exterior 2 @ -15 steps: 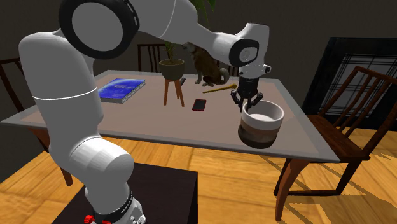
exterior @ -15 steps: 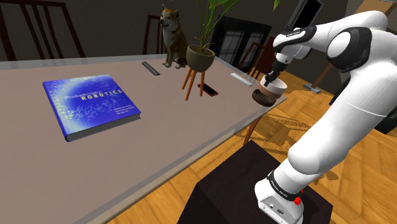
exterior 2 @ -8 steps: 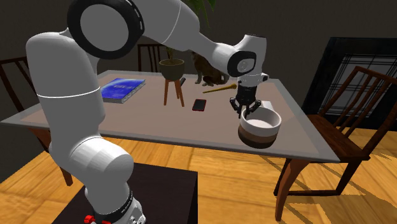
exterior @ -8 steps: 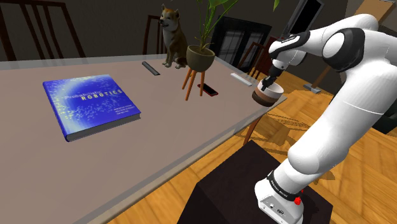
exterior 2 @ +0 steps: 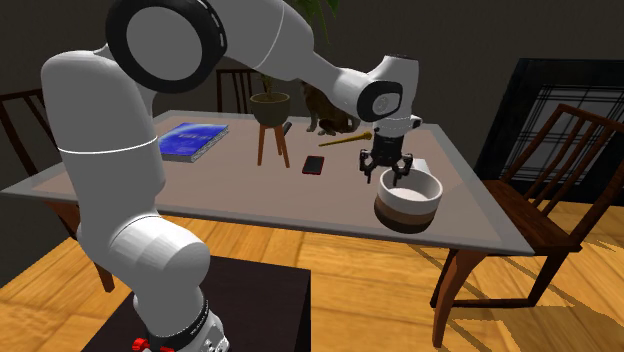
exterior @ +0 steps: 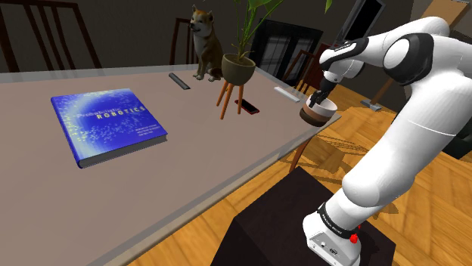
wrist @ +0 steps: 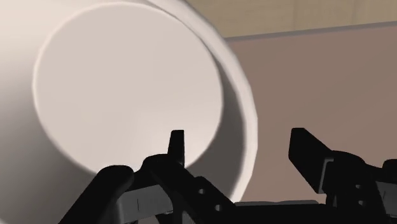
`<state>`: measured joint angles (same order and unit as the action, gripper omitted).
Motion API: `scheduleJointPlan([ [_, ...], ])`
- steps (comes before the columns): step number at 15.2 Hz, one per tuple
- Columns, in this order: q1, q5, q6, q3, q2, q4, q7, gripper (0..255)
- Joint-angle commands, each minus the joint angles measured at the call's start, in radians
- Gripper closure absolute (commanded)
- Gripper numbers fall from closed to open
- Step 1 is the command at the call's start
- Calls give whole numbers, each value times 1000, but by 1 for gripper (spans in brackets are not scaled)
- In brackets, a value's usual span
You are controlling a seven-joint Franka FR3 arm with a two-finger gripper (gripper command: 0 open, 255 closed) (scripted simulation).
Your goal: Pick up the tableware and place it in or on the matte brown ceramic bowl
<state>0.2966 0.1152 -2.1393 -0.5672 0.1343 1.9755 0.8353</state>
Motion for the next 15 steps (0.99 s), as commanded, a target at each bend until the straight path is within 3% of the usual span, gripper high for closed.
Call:
scheduleJointPlan([
  [1, 0, 0, 0, 0, 0, 0, 0, 0],
  [4, 0, 0, -1, 0, 1, 0, 1, 0],
  [8, -6, -39, 115, -5, -53, -71, -26, 0],
  [15, -6, -39, 115, -5, -53, -71, -26, 0],
])
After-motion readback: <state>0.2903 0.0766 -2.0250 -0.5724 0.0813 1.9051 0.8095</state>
